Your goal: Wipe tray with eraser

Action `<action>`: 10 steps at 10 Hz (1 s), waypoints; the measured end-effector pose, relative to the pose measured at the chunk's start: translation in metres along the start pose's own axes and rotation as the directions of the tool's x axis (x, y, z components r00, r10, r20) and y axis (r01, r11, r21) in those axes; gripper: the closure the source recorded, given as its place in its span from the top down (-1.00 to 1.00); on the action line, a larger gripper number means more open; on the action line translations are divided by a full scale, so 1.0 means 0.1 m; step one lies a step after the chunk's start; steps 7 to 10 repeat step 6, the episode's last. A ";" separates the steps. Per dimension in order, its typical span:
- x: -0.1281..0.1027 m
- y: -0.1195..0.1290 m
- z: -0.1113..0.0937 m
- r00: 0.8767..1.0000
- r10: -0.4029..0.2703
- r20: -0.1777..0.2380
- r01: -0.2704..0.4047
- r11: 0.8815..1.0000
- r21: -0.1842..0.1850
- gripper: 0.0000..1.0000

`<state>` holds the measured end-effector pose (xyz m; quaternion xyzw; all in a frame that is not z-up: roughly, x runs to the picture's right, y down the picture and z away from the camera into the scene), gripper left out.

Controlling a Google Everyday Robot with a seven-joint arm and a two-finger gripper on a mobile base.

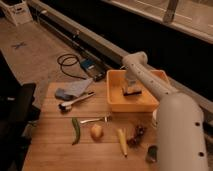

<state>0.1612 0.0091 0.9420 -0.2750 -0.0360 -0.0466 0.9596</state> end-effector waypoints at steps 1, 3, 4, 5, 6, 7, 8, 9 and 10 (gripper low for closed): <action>-0.11 0.17 -0.06 0.999 -0.009 0.051 0.009 1.000 0.000 -1.00; -0.11 0.32 -0.10 0.998 0.010 0.068 -0.009 1.000 -0.011 -1.00; -0.08 0.34 -0.11 0.998 0.018 0.064 -0.018 1.000 -0.015 -1.00; 0.05 0.37 -0.14 0.998 0.039 0.045 -0.038 0.999 -0.024 -1.00; 0.23 0.40 -0.15 0.998 0.060 0.020 -0.059 0.998 -0.028 -1.00; 0.23 0.40 -0.15 0.998 0.060 0.020 -0.059 0.998 -0.028 -1.00; 0.23 0.40 -0.15 0.998 0.060 0.020 -0.059 0.998 -0.028 -1.00; 0.23 0.40 -0.15 0.998 0.060 0.020 -0.059 0.998 -0.028 -1.00; 0.23 0.40 -0.15 0.998 0.060 0.020 -0.059 0.998 -0.028 -1.00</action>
